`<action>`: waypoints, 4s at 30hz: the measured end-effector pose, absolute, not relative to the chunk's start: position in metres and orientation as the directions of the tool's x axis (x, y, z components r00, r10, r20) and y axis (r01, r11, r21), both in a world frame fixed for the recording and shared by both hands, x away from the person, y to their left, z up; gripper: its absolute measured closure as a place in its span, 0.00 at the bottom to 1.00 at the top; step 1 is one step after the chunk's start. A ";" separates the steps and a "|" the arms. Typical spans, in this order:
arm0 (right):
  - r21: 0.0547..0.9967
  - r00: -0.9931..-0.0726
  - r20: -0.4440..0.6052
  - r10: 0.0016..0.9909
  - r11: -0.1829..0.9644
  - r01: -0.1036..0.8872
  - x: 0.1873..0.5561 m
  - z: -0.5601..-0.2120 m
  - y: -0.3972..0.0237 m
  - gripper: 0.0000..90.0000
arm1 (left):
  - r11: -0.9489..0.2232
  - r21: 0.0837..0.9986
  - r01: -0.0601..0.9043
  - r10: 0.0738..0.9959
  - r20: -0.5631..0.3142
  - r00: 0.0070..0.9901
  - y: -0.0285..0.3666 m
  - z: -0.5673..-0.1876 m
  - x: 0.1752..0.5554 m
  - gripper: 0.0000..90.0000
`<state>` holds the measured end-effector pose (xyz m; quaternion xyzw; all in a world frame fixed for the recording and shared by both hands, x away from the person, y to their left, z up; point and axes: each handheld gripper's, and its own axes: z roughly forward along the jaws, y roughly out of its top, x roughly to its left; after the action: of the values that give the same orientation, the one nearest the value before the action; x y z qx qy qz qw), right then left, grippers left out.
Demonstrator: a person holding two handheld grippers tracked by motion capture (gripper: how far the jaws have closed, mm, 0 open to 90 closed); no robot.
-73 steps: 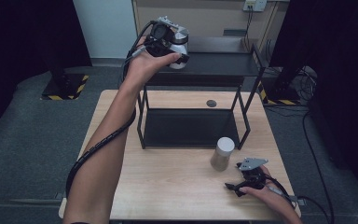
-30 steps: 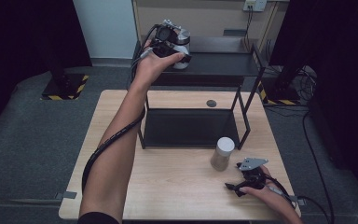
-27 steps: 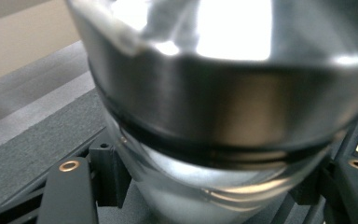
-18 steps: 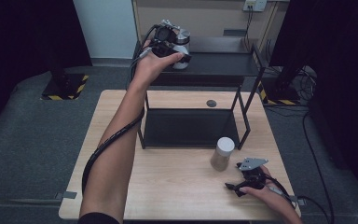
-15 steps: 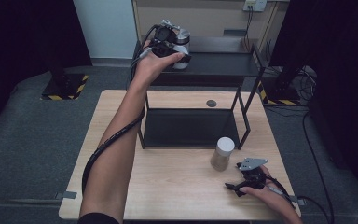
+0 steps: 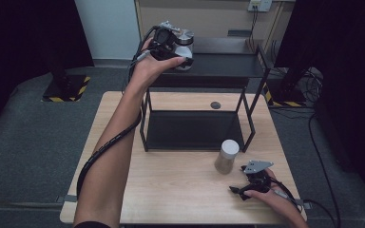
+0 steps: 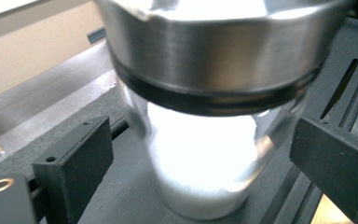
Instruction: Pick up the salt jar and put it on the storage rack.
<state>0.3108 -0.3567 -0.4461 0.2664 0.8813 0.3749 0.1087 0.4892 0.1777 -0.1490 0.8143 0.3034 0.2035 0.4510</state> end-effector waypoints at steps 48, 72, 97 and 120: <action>0.719 -0.834 0.008 0.551 0.577 0.388 0.311 -0.446 -0.357 0.02 | -0.490 0.868 0.073 0.416 0.160 0.895 0.218 -0.149 0.421 0.06; 0.719 -0.834 0.008 0.551 0.577 0.388 0.311 -0.446 -0.357 0.02 | -0.589 0.806 0.065 0.251 0.106 0.962 0.205 -0.276 0.365 0.06; 0.719 -0.833 0.007 0.553 0.576 0.389 0.310 -0.446 -0.356 0.02 | -0.613 0.739 0.280 0.330 -0.082 0.940 0.222 -0.423 0.344 0.06; 0.719 -0.833 0.007 0.553 0.577 0.389 0.310 -0.446 -0.356 0.02 | -0.644 0.722 0.252 0.332 -0.034 0.943 0.228 -0.447 0.334 0.03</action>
<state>0.3102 -0.3562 -0.4461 0.2673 0.8811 0.3745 0.1097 0.3341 0.2278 -0.4470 0.9052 0.1613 0.0508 0.3900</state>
